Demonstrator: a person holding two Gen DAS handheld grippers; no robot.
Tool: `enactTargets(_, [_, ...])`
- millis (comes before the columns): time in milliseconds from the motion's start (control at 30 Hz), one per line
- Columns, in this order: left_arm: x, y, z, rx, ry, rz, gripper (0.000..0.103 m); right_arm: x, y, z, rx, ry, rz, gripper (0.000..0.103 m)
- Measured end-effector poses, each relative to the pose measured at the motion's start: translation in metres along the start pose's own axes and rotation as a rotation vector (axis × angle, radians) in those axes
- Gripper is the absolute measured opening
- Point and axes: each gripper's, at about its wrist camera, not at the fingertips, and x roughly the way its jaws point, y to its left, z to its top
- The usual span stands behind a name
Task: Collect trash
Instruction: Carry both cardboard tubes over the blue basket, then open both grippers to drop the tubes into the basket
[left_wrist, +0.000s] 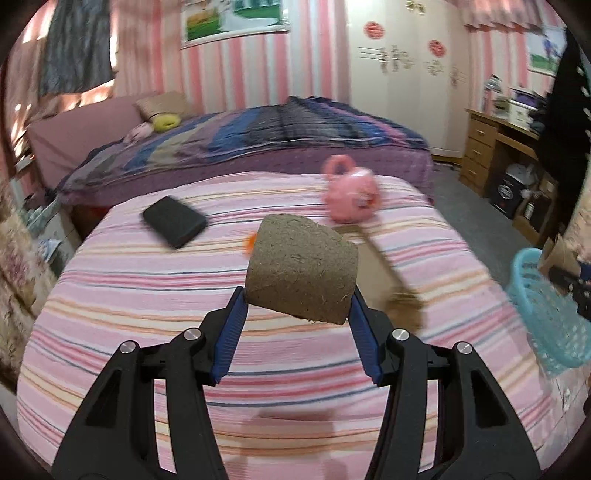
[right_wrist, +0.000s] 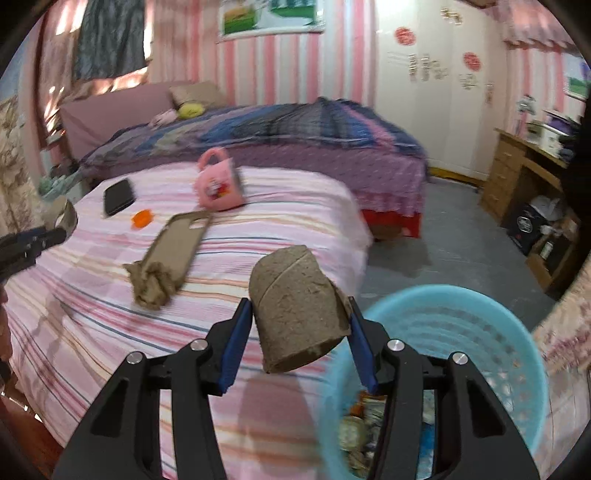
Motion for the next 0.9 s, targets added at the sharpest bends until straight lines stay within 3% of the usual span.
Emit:
enactTargets(167, [0.005,-0.066,-0.002,-0.008,0.026,-0.114,0.053,-0.014,-0.045,-0.011,0.047,-0.024,-0.129,0.051])
enactTargets(300, [0.009,-0.119,-0.001,0.036,0.024,-0.162,0.053,-0.017,-0.079,-0.021,0.08,-0.02,-0.216,0.051])
enactTargets(433, [0.009,-0.165,0.002,0.075,-0.005,-0.201,0.054,-0.017,-0.105,-0.031,0.111,-0.007,-0.235,0.051])
enactTargets(700, [0.023,-0.249,0.004,0.15,0.011,-0.289,0.054,-0.042,-0.157,-0.045,0.186,-0.021,-0.252,0.051])
enactTargets(900, [0.025,-0.281,0.002,0.181,0.007,-0.325,0.054,-0.026,-0.168,-0.048,0.231,-0.025,-0.266,0.051])
